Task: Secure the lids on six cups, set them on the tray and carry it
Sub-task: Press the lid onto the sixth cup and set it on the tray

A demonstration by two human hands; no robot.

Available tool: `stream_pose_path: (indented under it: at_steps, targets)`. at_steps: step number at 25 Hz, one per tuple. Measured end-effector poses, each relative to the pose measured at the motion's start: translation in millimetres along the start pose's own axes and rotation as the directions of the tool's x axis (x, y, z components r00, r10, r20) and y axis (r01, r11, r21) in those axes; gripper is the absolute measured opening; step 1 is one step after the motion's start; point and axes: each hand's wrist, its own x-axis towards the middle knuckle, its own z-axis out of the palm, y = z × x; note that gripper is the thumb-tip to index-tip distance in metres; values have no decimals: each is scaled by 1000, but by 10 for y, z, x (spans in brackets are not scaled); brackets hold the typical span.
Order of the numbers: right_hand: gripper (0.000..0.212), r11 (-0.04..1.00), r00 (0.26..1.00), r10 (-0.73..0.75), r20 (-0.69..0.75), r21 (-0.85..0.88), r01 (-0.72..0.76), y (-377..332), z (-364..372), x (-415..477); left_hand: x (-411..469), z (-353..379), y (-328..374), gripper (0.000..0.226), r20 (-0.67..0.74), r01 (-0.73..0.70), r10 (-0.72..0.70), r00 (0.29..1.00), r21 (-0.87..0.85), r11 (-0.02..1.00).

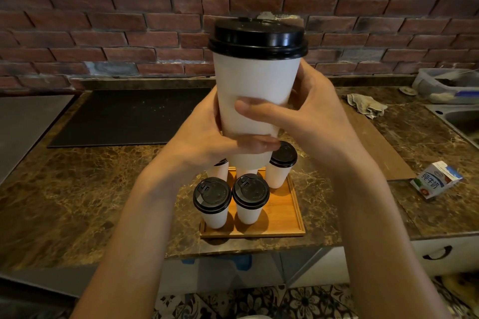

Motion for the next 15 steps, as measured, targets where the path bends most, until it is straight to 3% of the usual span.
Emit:
stream_pose_path:
  at_steps: [4,9,15]
  targets:
    - [67,997,999,30,-33,-66,-32,23,40,21,11,25,-26,78,-28,32,-32,999,-11,999]
    - [74,979,979,57,-195,-180,-92,44,158,44,76,138,-66,74,-150,18,-20,989,-20,1000]
    - [87,956,942,45,-332,-259,-137,96,303,-2,121,197,-114,71,-185,9,-13,983,-20,1000]
